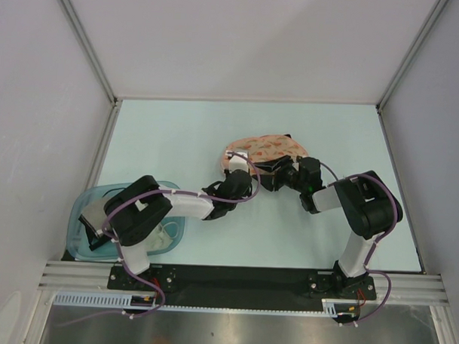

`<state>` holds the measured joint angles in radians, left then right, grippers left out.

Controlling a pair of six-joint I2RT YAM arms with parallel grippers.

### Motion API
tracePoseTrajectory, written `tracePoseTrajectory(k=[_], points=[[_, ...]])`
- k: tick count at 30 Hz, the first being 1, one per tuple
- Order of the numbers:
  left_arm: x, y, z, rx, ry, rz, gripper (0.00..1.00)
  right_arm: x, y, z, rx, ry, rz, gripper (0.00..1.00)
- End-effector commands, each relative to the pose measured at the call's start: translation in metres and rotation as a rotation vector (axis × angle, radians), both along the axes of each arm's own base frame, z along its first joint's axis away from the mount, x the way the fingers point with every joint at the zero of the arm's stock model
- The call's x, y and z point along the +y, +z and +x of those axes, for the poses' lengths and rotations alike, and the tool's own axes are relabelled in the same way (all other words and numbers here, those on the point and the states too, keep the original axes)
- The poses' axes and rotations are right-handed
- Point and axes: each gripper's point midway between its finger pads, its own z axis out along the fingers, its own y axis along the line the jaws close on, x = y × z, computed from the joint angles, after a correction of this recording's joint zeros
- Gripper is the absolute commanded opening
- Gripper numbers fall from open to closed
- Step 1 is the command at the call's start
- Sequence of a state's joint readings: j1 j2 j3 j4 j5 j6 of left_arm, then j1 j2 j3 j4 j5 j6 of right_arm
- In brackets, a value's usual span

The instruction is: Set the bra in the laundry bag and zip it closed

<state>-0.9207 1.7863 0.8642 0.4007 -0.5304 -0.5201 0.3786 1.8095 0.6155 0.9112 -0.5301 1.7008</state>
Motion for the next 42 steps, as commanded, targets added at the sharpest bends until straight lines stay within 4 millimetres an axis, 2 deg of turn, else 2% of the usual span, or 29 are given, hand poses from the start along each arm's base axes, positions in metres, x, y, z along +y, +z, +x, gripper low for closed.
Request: tracePoseTrajectory(k=[1,5,7,8,9,10,11,13,15,17,20,25,30,32,33,34,36,37,39,40,42], points=[[-0.013,0.025,0.003,-0.040,-0.041,-0.032,0.00,0.001,0.014,-0.001,-0.078,0.014,-0.005,0.54],[-0.021,0.025,-0.013,-0.008,-0.146,-0.058,0.00,-0.002,0.009,-0.008,-0.106,0.042,-0.055,0.57],[-0.026,0.026,-0.021,0.005,-0.194,-0.075,0.00,-0.011,-0.003,-0.014,-0.088,0.043,-0.111,0.60],[-0.030,0.027,-0.026,0.016,-0.234,-0.084,0.00,-0.014,0.003,-0.017,-0.137,0.051,-0.147,0.61],[-0.030,0.028,-0.029,0.022,-0.251,-0.083,0.00,-0.021,-0.007,-0.020,-0.108,0.042,-0.194,0.64],[-0.030,0.026,-0.033,0.031,-0.265,-0.087,0.00,-0.025,-0.008,-0.024,-0.115,0.043,-0.221,0.66],[-0.034,0.027,-0.039,0.042,-0.303,-0.106,0.00,-0.028,-0.001,-0.027,-0.177,0.051,-0.264,0.67],[-0.042,0.029,-0.045,0.057,-0.355,-0.135,0.00,-0.039,-0.013,-0.036,-0.141,0.036,-0.331,0.76],[-0.051,0.028,-0.053,0.078,-0.413,-0.154,0.00,-0.044,-0.007,-0.040,-0.178,0.016,-0.326,0.80],[-0.054,0.029,-0.056,0.089,-0.437,-0.167,0.00,-0.050,-0.015,-0.044,-0.166,0.012,-0.338,0.84],[-0.058,0.030,-0.059,0.101,-0.456,-0.179,0.00,-0.049,-0.025,-0.048,-0.149,0.036,-0.339,0.84],[-0.061,0.031,-0.059,0.107,-0.463,-0.183,0.00,-0.045,-0.031,-0.047,-0.144,0.027,-0.326,0.82],[-0.062,0.025,-0.061,0.137,-0.457,-0.191,0.00,-0.040,-0.036,-0.039,-0.141,0.013,-0.288,0.72],[-0.062,0.021,-0.062,0.152,-0.453,-0.189,0.00,-0.040,-0.034,-0.035,-0.152,-0.002,-0.267,0.63],[-0.061,0.019,-0.062,0.162,-0.445,-0.190,0.00,-0.040,-0.041,-0.035,-0.132,-0.003,-0.268,0.55],[-0.060,0.017,-0.063,0.168,-0.438,-0.189,0.00,-0.039,-0.040,-0.033,-0.123,-0.012,-0.247,0.42],[-0.053,0.013,-0.060,0.177,-0.392,-0.182,0.00,-0.040,-0.049,-0.033,-0.095,-0.013,-0.230,0.32],[-0.048,0.008,-0.061,0.196,-0.371,-0.166,0.00,-0.039,-0.047,-0.032,-0.094,-0.017,-0.204,0.24],[-0.041,0.003,-0.059,0.216,-0.328,-0.143,0.00,-0.044,-0.050,-0.030,-0.077,-0.027,-0.194,0.18],[-0.030,-0.006,-0.059,0.241,-0.285,-0.098,0.00,-0.045,-0.053,-0.030,-0.072,-0.019,-0.190,0.13],[-0.020,-0.012,-0.059,0.260,-0.250,-0.066,0.00,-0.051,-0.056,-0.029,-0.068,-0.024,-0.195,0.10]])
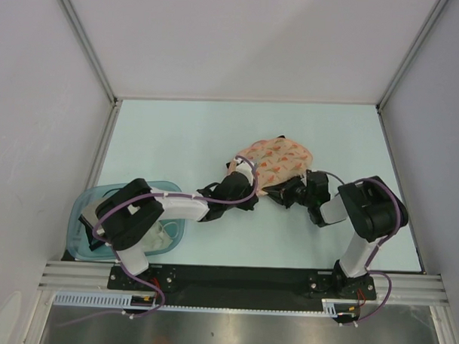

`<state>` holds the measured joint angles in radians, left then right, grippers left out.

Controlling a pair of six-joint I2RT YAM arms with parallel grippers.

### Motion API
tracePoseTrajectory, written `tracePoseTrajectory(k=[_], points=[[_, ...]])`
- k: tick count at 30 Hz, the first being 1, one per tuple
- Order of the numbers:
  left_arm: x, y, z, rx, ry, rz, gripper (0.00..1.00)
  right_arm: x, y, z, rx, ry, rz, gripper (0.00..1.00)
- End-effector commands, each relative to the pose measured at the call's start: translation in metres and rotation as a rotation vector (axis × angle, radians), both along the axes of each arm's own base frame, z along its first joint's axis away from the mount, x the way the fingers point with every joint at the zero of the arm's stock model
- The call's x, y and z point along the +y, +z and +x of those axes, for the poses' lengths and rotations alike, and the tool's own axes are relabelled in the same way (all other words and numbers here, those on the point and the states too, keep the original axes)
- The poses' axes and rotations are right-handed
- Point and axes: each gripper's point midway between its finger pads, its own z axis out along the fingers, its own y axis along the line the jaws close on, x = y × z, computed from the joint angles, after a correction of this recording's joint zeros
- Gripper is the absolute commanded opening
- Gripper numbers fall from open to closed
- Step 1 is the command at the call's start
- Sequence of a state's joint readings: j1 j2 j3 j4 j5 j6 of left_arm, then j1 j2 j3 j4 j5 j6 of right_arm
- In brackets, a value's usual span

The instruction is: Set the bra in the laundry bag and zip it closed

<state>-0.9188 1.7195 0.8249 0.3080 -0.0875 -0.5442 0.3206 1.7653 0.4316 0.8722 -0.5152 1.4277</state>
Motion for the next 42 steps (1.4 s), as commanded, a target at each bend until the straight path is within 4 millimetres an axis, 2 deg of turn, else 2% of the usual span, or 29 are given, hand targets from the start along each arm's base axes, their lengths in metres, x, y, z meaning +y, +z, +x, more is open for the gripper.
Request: tracePoseTrajectory(k=[1,7,9,10,11,12,13,15,16,18,19,20,21,22,23,24,25,27,28,31,33,35,36,38,41,42], points=[[0.028,-0.007,0.009,0.025,0.135,0.097,0.00,-0.012,0.004,0.007,-0.024,-0.021,0.031,0.09],[0.060,-0.015,0.012,0.030,0.156,0.118,0.00,-0.031,-0.010,0.010,-0.015,0.082,-0.080,0.07],[0.059,-0.016,0.009,0.036,0.096,0.105,0.00,-0.036,-0.010,0.013,-0.078,0.136,-0.148,0.07],[0.054,-0.010,0.011,0.021,0.068,0.072,0.00,-0.044,-0.021,0.006,-0.013,0.157,-0.183,0.08],[0.051,-0.009,0.009,0.017,0.042,0.063,0.00,-0.043,-0.012,0.019,-0.064,0.190,-0.219,0.08],[0.045,-0.010,0.005,0.019,-0.013,0.060,0.00,-0.046,-0.016,0.020,-0.109,0.251,-0.278,0.09],[0.036,-0.007,0.001,0.025,-0.061,0.035,0.00,-0.048,-0.021,0.015,-0.073,0.288,-0.301,0.10],[0.018,0.001,-0.007,0.032,-0.141,-0.032,0.00,-0.051,-0.015,0.028,-0.114,0.312,-0.345,0.13],[0.013,0.000,-0.011,0.043,-0.163,-0.049,0.00,-0.058,-0.023,0.028,-0.107,0.325,-0.409,0.17],[-0.001,0.007,-0.017,0.062,-0.187,-0.113,0.00,-0.063,-0.021,0.036,-0.119,0.326,-0.454,0.30],[-0.005,0.005,-0.021,0.081,-0.200,-0.129,0.00,-0.064,-0.020,0.036,-0.119,0.319,-0.456,0.47],[-0.009,0.007,-0.022,0.103,-0.191,-0.157,0.00,-0.064,-0.018,0.035,-0.115,0.310,-0.446,0.54],[-0.015,0.013,-0.021,0.099,-0.192,-0.187,0.00,-0.064,-0.022,0.027,-0.099,0.309,-0.437,0.59],[-0.018,0.011,-0.022,0.118,-0.197,-0.202,0.00,-0.063,-0.015,0.025,-0.104,0.284,-0.418,0.71],[-0.022,0.015,-0.021,0.129,-0.190,-0.228,0.00,-0.063,-0.012,0.020,-0.105,0.268,-0.404,0.76],[-0.026,0.018,-0.020,0.130,-0.193,-0.244,0.00,-0.064,-0.019,0.006,-0.099,0.251,-0.389,0.85],[-0.028,0.016,-0.020,0.137,-0.194,-0.247,0.00,-0.062,-0.006,0.003,-0.108,0.206,-0.345,0.88],[-0.035,0.023,-0.017,0.135,-0.197,-0.266,0.00,-0.055,-0.004,-0.015,-0.138,0.181,-0.289,0.95],[-0.037,0.024,-0.018,0.138,-0.204,-0.275,0.00,-0.049,0.006,-0.019,-0.173,0.176,-0.271,0.96],[-0.046,0.031,-0.019,0.146,-0.223,-0.300,0.00,-0.032,0.011,-0.025,-0.185,0.173,-0.262,0.96],[-0.050,0.037,-0.022,0.137,-0.236,-0.310,0.00,-0.024,0.015,-0.023,-0.192,0.148,-0.243,0.95],[-0.053,0.039,-0.025,0.130,-0.240,-0.311,0.00,-0.021,0.010,-0.025,-0.164,0.121,-0.215,0.91],[-0.054,0.042,-0.026,0.127,-0.242,-0.314,0.00,-0.018,0.015,-0.020,-0.167,0.087,-0.182,0.86],[-0.055,0.041,-0.031,0.129,-0.248,-0.310,0.00,-0.019,0.011,-0.021,-0.154,0.054,-0.167,0.79],[-0.056,0.034,-0.036,0.143,-0.252,-0.300,0.00,-0.024,0.010,-0.014,-0.154,-0.012,-0.162,0.60],[-0.055,0.032,-0.037,0.147,-0.249,-0.294,0.00,-0.025,0.011,-0.013,-0.159,-0.015,-0.160,0.57]])
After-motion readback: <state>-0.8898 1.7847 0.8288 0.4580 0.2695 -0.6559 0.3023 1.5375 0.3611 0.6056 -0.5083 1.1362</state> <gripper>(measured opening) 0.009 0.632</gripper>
